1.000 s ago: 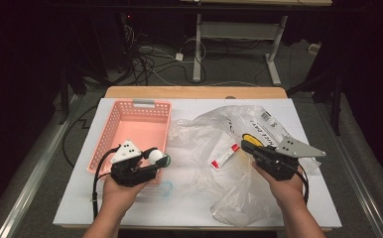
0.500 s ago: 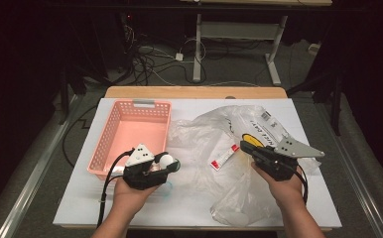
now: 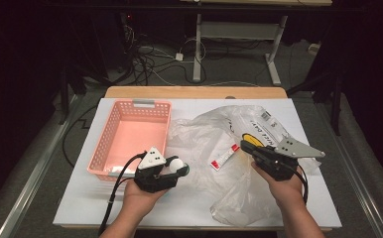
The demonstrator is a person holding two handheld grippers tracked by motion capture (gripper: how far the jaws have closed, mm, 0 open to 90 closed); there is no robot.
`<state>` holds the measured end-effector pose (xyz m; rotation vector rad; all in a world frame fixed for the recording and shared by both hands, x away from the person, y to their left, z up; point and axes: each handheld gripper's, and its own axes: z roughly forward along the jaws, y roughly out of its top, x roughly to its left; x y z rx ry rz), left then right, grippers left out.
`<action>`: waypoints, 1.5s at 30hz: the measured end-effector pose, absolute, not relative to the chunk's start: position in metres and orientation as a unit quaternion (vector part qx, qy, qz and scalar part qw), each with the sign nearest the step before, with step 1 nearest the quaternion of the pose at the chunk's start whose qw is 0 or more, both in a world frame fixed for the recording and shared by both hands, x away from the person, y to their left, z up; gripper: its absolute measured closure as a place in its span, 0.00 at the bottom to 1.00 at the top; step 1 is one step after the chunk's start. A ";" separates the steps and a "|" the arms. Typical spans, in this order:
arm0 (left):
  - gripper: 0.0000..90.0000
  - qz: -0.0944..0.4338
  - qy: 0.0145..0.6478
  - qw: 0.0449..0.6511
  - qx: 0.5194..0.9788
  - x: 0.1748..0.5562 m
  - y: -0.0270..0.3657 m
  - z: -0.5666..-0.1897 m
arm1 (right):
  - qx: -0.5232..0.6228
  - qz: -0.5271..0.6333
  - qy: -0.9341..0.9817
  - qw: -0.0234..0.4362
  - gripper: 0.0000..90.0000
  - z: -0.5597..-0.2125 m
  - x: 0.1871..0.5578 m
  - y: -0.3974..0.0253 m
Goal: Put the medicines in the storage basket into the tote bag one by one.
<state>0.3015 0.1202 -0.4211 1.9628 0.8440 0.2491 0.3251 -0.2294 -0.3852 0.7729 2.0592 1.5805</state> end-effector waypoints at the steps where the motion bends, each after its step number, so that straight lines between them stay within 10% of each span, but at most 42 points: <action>1: 0.54 0.103 0.343 0.474 0.805 0.302 0.118 -0.422 | 0.278 0.570 0.743 0.216 1.00 -0.385 0.325 -0.230; 45: 0.54 0.081 0.309 0.471 0.823 0.360 -0.009 -0.452 | 0.280 0.582 0.733 0.213 1.00 -0.381 0.325 -0.236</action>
